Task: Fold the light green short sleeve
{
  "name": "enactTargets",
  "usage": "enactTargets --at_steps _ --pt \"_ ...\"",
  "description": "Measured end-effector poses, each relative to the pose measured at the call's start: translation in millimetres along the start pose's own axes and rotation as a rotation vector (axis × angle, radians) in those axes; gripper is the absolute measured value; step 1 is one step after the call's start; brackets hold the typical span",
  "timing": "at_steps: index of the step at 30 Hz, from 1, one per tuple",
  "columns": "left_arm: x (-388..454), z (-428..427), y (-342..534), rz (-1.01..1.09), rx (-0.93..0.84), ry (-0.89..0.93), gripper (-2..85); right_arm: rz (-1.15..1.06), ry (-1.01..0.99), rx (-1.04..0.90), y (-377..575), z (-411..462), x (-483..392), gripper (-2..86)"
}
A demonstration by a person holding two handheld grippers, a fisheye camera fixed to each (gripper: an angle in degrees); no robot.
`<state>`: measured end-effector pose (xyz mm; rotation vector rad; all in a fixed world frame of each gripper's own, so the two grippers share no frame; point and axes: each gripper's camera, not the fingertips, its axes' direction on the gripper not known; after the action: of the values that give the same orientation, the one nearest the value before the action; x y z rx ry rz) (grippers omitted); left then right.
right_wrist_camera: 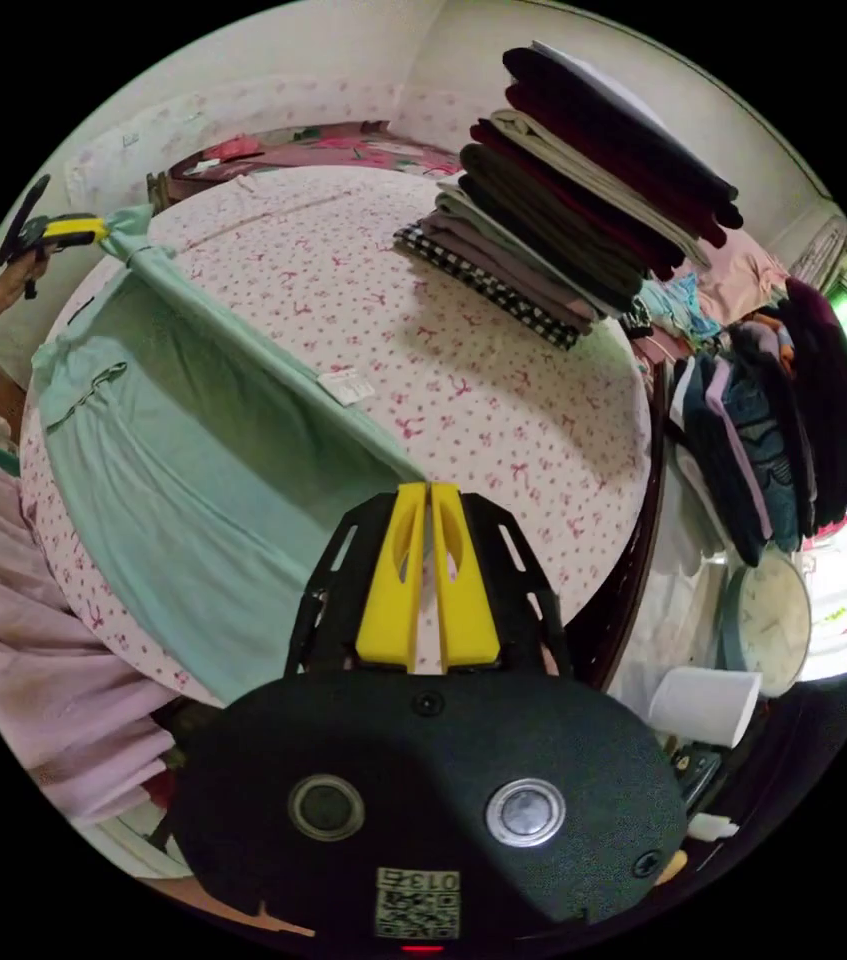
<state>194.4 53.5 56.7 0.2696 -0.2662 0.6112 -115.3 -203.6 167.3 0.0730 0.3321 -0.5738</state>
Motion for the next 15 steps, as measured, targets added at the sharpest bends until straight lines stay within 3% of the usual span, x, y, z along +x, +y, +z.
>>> enactTargets --at_steps 7,13,15 --pt "39 28 53 -0.081 -0.132 0.033 0.3 0.02 0.062 -0.157 46 43 -72 0.4" --pt "35 -4 50 -0.078 -0.058 0.04 0.3 0.017 0.134 -0.093 49 31 -84 0.4" --pt "36 7 55 -0.075 -0.107 0.079 0.3 0.006 0.134 -0.1 54 37 -89 0.5"
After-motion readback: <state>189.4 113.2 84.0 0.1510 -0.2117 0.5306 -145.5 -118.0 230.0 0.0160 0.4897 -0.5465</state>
